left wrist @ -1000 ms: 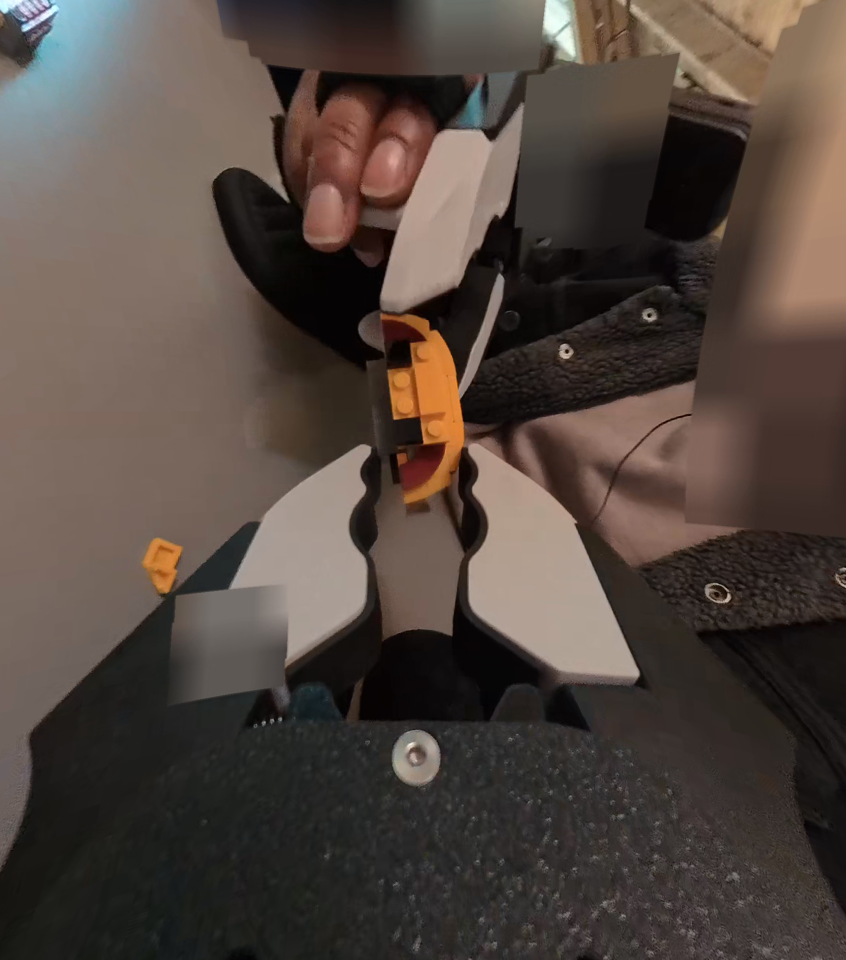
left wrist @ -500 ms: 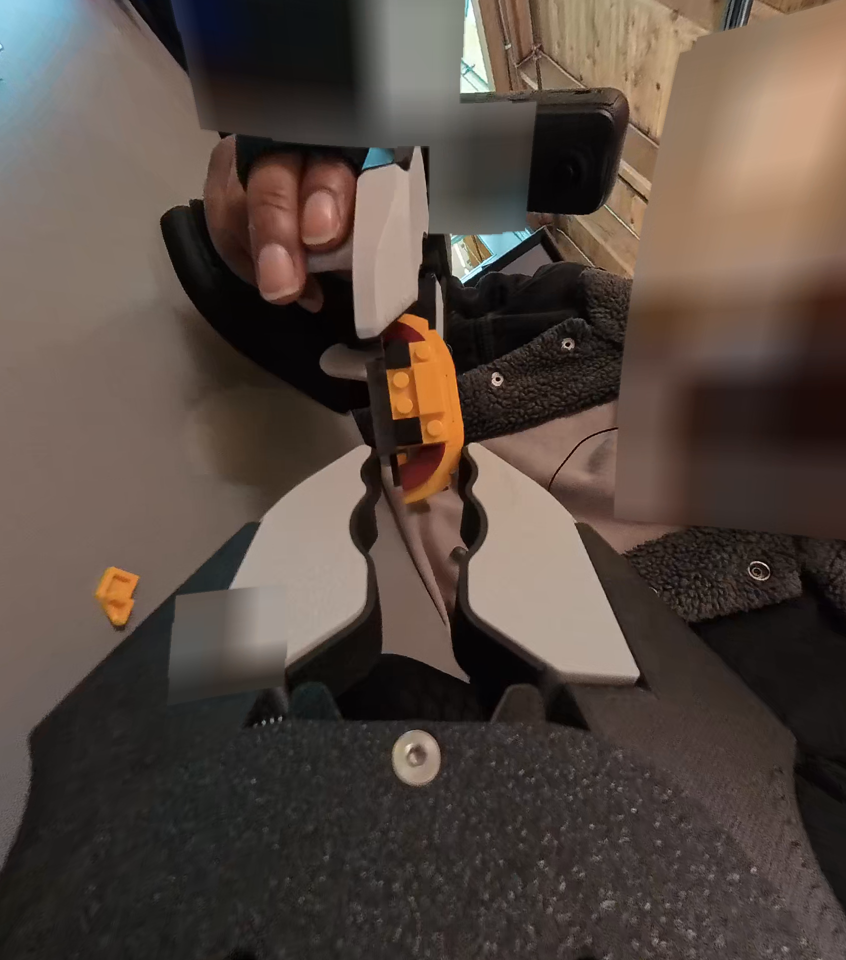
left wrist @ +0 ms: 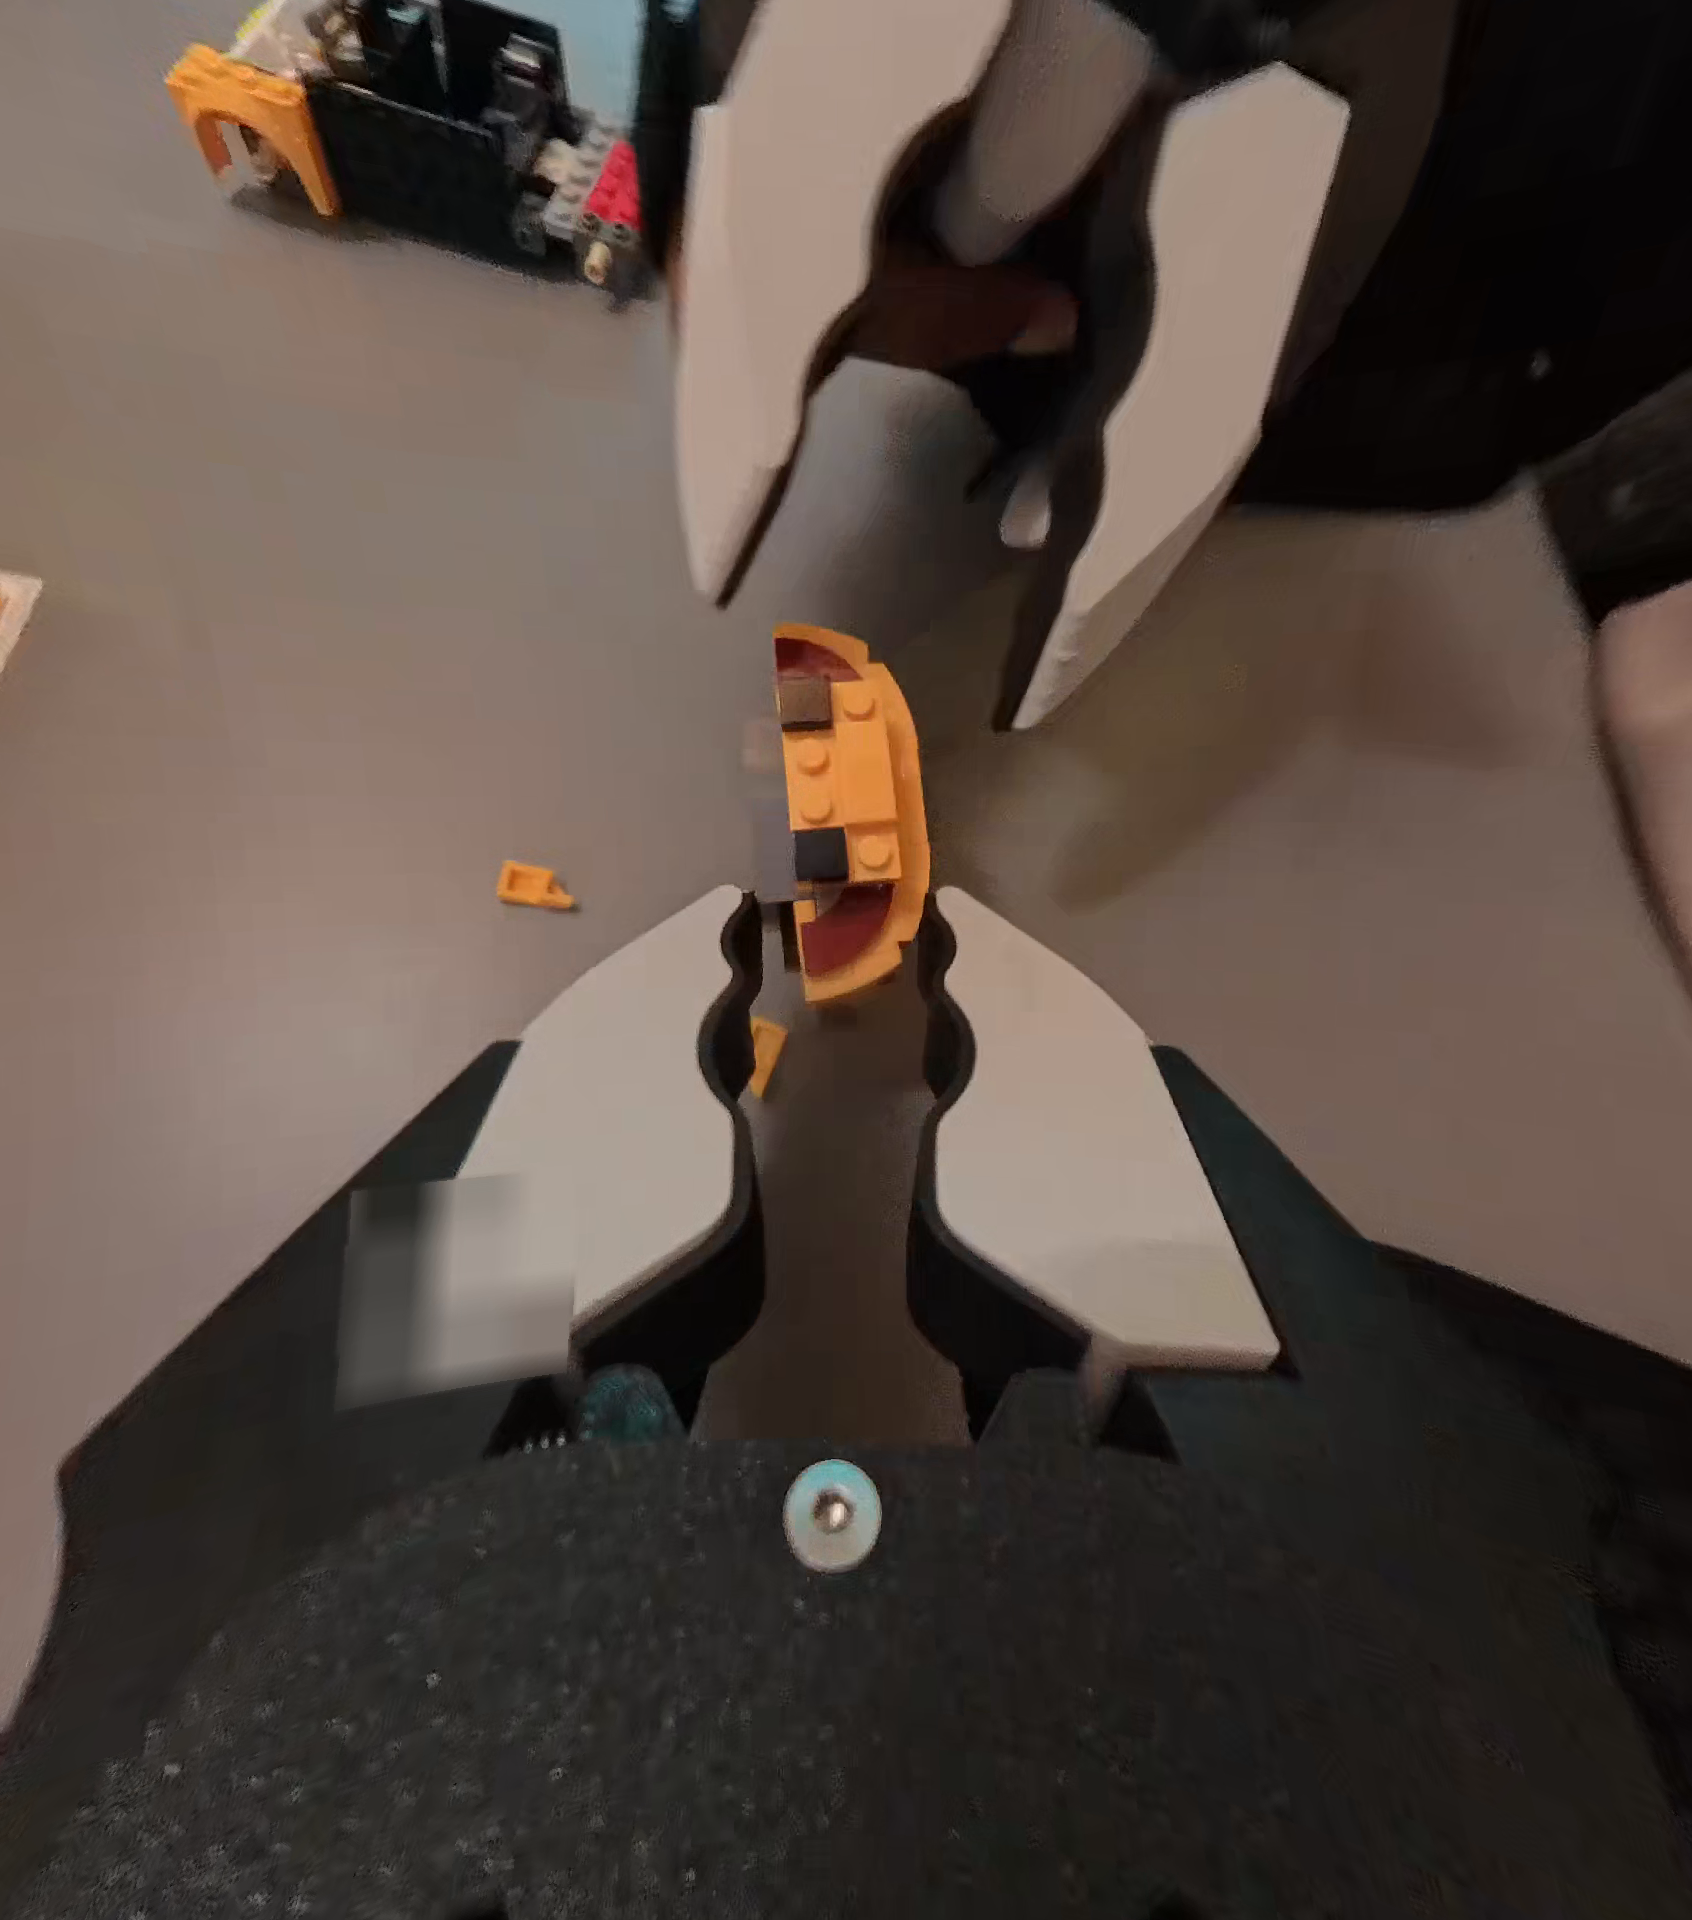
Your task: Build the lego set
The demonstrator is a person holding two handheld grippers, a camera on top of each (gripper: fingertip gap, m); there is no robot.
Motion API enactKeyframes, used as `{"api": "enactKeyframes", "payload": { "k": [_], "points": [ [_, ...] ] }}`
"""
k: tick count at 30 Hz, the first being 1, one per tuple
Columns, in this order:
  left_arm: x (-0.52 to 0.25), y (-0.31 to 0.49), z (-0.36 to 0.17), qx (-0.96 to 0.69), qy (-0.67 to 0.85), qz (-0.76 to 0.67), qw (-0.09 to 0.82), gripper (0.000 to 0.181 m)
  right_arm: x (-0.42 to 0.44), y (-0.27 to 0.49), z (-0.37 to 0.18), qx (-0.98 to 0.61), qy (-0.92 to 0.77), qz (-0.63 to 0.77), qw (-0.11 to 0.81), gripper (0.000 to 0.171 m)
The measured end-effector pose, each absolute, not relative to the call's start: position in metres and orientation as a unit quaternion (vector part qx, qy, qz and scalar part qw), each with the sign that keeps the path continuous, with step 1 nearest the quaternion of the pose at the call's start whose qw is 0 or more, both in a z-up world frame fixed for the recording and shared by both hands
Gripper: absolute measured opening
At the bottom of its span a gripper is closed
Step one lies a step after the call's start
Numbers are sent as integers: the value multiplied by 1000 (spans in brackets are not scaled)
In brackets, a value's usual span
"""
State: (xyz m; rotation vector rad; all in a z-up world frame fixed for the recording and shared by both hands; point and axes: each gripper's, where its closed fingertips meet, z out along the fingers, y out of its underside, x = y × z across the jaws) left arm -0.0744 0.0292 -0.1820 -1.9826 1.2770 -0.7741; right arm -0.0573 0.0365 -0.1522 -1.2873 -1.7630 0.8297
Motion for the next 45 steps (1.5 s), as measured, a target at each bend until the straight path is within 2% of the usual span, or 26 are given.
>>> {"api": "enactKeyframes", "payload": {
  "k": [6,10,19,28,33,36,38,41,45],
  "points": [
    [-67,24,-197,-735,556,-210,327,29,-58,28,-171,-504,-720,305,366,44],
    [-67,23,-200,-736,557,-214,319,28,-59,25,-173,-500,-725,304,364,36],
    [-78,17,-191,-730,549,-254,317,33,-58,27,-178,-509,-723,302,358,36],
    [-105,34,-211,-759,543,-189,305,23,-57,36,-172,-518,-707,307,371,36],
    [-102,35,-213,-757,547,-180,307,6,-57,37,-171,-518,-706,306,374,35],
    [-105,37,-212,-768,535,-185,300,5,-57,37,-169,-515,-703,309,381,35],
    [-103,35,-203,-768,515,-225,307,5,-59,37,-162,-502,-701,309,402,32],
    [-89,25,-173,-752,459,-358,308,4,-62,32,-146,-459,-699,299,460,24],
    [-70,11,-146,-722,403,-490,276,5,-67,17,-134,-397,-715,273,507,20]
  ]
}}
